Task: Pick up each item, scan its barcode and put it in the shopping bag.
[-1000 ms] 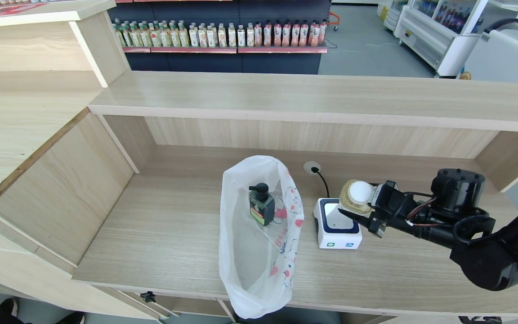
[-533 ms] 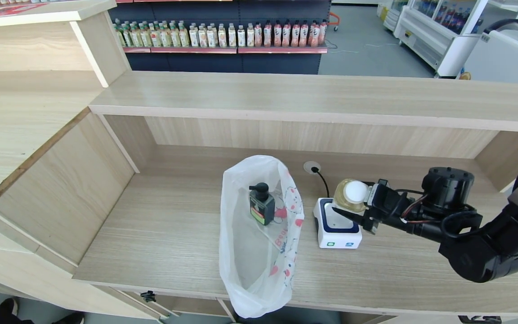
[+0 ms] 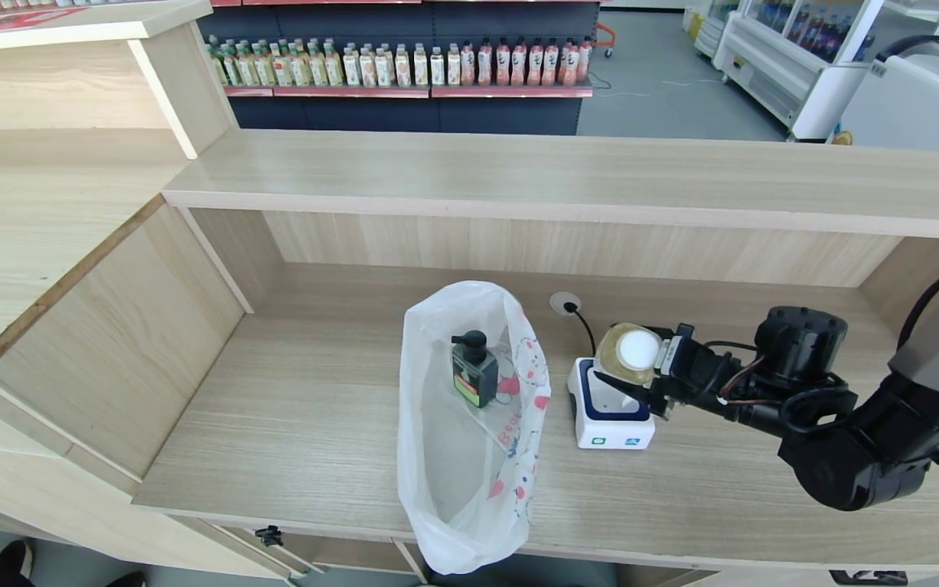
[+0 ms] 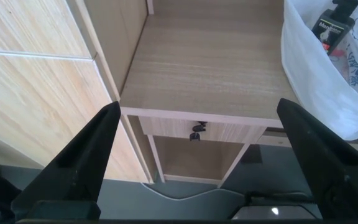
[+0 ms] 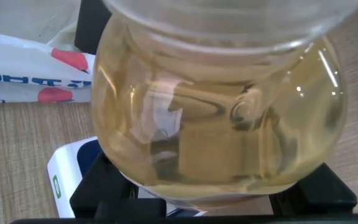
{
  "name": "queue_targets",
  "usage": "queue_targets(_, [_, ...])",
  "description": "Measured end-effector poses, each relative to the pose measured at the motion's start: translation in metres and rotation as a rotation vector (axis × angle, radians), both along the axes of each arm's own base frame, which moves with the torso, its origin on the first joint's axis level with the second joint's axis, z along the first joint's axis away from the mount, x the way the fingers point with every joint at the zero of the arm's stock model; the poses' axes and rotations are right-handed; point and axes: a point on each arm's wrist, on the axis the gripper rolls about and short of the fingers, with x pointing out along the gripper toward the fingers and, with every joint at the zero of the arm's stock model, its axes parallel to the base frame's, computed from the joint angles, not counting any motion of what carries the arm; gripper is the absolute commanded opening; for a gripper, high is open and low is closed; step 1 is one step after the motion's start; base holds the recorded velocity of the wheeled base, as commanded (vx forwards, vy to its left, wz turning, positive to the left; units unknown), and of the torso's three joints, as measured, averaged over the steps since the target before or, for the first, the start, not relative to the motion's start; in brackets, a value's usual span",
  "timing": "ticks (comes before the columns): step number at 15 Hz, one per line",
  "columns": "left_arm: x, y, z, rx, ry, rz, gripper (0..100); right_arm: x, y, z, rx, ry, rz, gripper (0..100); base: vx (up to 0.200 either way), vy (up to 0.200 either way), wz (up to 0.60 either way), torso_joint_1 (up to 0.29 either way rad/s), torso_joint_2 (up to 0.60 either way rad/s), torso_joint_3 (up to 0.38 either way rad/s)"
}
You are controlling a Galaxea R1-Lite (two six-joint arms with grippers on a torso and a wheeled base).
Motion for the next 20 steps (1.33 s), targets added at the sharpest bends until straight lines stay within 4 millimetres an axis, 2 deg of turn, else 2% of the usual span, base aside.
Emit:
queue_targets(5, [0.0,0.0,0.0,0.0,0.0,0.0,100,0.001,0.0,-0.003,0.003,0.017,-0.003,0,0.0,0.0,0.0,0.0,0.0,0.0])
queue_targets(9, [0.0,0.0,0.0,0.0,0.0,0.0,100,-0.003,-0.001,0.009,0.07,0.065,-0.023,0,0.0,0.0,0.0,0.0,0.0,0.0])
queue_targets(13, [0.0,0.0,0.0,0.0,0.0,0.0,100,-0.019,-0.007,0.059,0.352,0.208,-0.204,0,0.0,0.0,0.0,0.0,0.0,0.0])
queue_targets(15, [0.0,0.0,0.0,-0.001,0.0,0.0,100,-0.037,-0.009,0.083,0.526,0.392,-0.333,0,0.0,0.0,0.0,0.0,0.0,0.0])
queue_targets(17, [0.0,0.0,0.0,-0.002,0.0,0.0,100,-0.064,-0.009,0.102,0.675,0.605,-0.421,0,0.0,0.0,0.0,0.0,0.0,0.0])
queue_targets(18, [0.0,0.0,0.0,-0.002,0.0,0.0,100,-0.077,-0.009,0.11,0.724,0.672,-0.447,0,0.0,0.0,0.0,0.0,0.0,0.0])
queue_targets(20, [0.0,0.0,0.0,-0.002,0.0,0.0,100,-0.094,-0.01,0.123,0.78,0.679,-0.435,0,0.0,0.0,0.0,0.0,0.0,0.0])
